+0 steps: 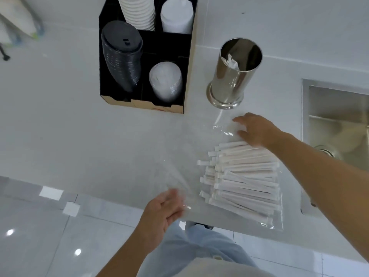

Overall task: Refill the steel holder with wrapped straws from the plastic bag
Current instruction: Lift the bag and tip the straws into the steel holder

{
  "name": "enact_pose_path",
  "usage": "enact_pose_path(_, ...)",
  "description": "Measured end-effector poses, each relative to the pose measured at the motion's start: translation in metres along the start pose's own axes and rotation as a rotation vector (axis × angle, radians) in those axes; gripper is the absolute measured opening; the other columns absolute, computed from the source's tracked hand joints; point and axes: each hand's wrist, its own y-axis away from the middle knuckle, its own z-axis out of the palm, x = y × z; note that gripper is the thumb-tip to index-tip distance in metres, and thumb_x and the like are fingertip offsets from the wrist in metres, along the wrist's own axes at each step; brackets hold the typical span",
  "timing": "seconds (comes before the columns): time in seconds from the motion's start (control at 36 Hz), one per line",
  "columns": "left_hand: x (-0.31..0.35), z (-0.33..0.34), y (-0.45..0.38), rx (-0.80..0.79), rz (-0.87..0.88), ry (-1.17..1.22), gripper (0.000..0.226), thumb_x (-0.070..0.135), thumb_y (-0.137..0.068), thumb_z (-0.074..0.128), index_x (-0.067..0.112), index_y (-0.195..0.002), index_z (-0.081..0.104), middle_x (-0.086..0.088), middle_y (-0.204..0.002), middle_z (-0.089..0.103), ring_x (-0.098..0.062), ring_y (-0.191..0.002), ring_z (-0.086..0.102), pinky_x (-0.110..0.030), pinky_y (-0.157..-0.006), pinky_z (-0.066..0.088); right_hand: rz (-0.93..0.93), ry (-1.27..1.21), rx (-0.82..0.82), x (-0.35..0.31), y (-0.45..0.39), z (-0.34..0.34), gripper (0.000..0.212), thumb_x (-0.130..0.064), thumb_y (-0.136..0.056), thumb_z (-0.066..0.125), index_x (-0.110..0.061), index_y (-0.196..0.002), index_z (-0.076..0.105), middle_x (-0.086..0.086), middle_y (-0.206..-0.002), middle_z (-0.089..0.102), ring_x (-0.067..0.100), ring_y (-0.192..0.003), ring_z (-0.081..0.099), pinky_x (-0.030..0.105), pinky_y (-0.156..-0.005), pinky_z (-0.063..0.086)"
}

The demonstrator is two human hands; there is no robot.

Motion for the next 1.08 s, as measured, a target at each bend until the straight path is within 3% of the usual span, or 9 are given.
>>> enact_pose_path(0.11,-0.014,0.024,0.001,0.027,-0.026,-0.143,0.018,0.015,-0.079,0.076,0.005,-0.093,0.071,-0.013,-0.094,0.073,-0.02,-0.087,0.069,-0.032,-0.085,0.056,0.003,-0.014,-0.041,-0.005,-0.007,-0.004,0.037,-0.027,-0.093,0.057,-0.025,-0.129,0.054,0.006,-0.123,0.06,0.029,-0.114,0.055,0.038,-0.097,0.044)
enact_pose_path(0.17,-0.017,0.036,0.001,0.034,-0.02,-0.258,0.023,0.024,-0.072,0.077,0.005,-0.082,0.067,-0.014,-0.082,0.065,-0.023,-0.078,0.06,-0.039,-0.089,0.052,0.0,-0.017,-0.061,-0.007,-0.01,-0.005,0.018,-0.027,-0.092,0.058,-0.025,-0.11,0.059,0.005,-0.11,0.063,0.028,-0.101,0.058,0.036,-0.087,0.048)
enact_pose_path(0.22,-0.019,0.046,0.001,0.05,-0.012,-0.32,0.034,0.031,-0.064,0.075,0.004,-0.082,0.067,-0.014,-0.075,0.059,-0.022,-0.074,0.052,-0.04,-0.083,0.049,-0.03,0.04,-0.075,-0.007,-0.011,-0.006,0.007,-0.025,-0.092,0.055,-0.02,-0.094,0.06,0.004,-0.1,0.063,0.027,-0.096,0.058,0.035,-0.082,0.049)
enact_pose_path(0.33,-0.026,0.055,-0.004,0.128,-0.057,-0.336,0.036,0.02,-0.07,0.079,0.002,-0.099,0.069,-0.009,-0.068,0.066,-0.021,-0.068,0.058,-0.047,-0.089,0.055,-0.074,0.0,-0.08,-0.004,-0.009,-0.005,0.016,-0.031,-0.094,0.053,-0.021,-0.082,0.056,0.002,-0.092,0.06,0.025,-0.087,0.055,0.035,-0.077,0.047)
enact_pose_path(0.42,-0.029,0.059,-0.006,0.18,-0.014,-0.357,0.009,0.007,-0.08,0.072,0.001,-0.087,0.071,-0.011,-0.064,0.066,-0.022,-0.064,0.058,-0.044,-0.08,0.056,-0.096,-0.097,-0.057,0.001,0.0,-0.007,0.02,-0.031,-0.096,0.05,-0.018,-0.085,0.057,0.002,-0.085,0.063,0.024,-0.074,0.056,0.035,-0.07,0.048)
enact_pose_path(0.5,-0.032,0.061,-0.006,0.209,0.021,-0.362,0.013,0.002,-0.083,0.065,0.0,-0.072,0.071,-0.016,-0.065,0.066,-0.024,-0.063,0.057,-0.038,-0.071,0.051,-0.163,-0.167,-0.003,0.004,0.014,-0.012,0.015,-0.026,-0.097,0.049,-0.019,-0.086,0.057,0.002,-0.079,0.062,0.023,-0.069,0.055,0.032,-0.063,0.044)
enact_pose_path(0.83,-0.023,0.061,-0.01,0.168,0.069,-0.141,0.012,0.005,-0.091,0.062,-0.005,-0.09,0.069,-0.019,-0.081,0.07,-0.023,-0.077,0.067,-0.026,-0.07,0.059,-0.313,-0.205,0.116,0.016,0.052,-0.047,0.014,-0.028,-0.098,0.052,-0.019,-0.088,0.056,0.006,-0.07,0.064,0.027,-0.064,0.057,0.034,-0.064,0.048)
enact_pose_path(0.97,-0.009,0.066,-0.013,0.125,0.1,-0.12,0.01,0.003,-0.091,0.061,-0.004,-0.092,0.068,-0.015,-0.085,0.076,-0.023,-0.082,0.07,-0.03,-0.08,0.059,-0.371,-0.194,0.194,0.011,0.064,-0.067,0.013,-0.03,-0.097,0.051,-0.026,-0.084,0.052,0.003,-0.065,0.063,0.023,-0.06,0.057,0.034,-0.061,0.048)
enact_pose_path(1.08,0.005,0.07,-0.014,0.079,0.133,-0.11,0.006,0.001,-0.089,0.063,0.0,-0.084,0.068,-0.021,-0.088,0.073,-0.026,-0.084,0.068,-0.027,-0.076,0.06,-0.41,-0.205,0.248,0.004,0.078,-0.081,0.014,-0.027,-0.097,0.053,-0.022,-0.084,0.054,0.001,-0.062,0.06,0.023,-0.056,0.053,0.035,-0.058,0.047)
